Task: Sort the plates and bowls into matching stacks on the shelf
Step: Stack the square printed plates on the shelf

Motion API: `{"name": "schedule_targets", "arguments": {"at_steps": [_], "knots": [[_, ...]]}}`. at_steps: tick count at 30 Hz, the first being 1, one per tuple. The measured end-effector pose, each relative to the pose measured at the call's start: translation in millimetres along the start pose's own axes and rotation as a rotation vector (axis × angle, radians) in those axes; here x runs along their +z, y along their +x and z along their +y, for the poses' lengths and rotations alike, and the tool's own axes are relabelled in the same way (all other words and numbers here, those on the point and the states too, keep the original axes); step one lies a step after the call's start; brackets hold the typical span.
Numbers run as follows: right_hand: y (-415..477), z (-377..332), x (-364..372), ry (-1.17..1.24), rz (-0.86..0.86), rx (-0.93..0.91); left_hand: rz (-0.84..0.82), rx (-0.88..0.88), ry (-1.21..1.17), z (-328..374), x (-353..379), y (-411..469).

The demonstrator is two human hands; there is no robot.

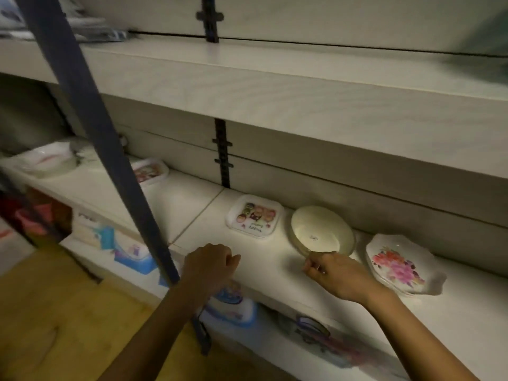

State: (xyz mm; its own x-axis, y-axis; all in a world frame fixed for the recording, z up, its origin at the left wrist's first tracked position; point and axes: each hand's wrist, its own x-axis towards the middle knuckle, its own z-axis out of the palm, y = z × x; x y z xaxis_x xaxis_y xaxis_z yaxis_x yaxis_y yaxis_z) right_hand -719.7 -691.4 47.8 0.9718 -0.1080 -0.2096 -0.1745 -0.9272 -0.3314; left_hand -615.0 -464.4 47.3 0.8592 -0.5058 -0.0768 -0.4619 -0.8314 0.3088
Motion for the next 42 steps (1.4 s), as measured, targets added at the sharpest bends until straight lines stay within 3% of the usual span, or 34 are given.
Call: {"name": "schedule_targets", "arguments": {"at_steps": [14,24,33,42], "knots": [[86,-240,68,-0.052,-0.002,-0.157,0.22,-0.055,0.027,-230,-65,-79],[146,-365,92,0.04,0.037,-0.226,0.279,-0.108,0.042,-341,-106,-71],[248,-418,100,0.03,0.069,-0.173,0.249,-0.086,0.033,-431,-133,0],[373,-427,102,0.009,0.087,0.063,0.181,0.039,0.074,-494,-172,108]]}}
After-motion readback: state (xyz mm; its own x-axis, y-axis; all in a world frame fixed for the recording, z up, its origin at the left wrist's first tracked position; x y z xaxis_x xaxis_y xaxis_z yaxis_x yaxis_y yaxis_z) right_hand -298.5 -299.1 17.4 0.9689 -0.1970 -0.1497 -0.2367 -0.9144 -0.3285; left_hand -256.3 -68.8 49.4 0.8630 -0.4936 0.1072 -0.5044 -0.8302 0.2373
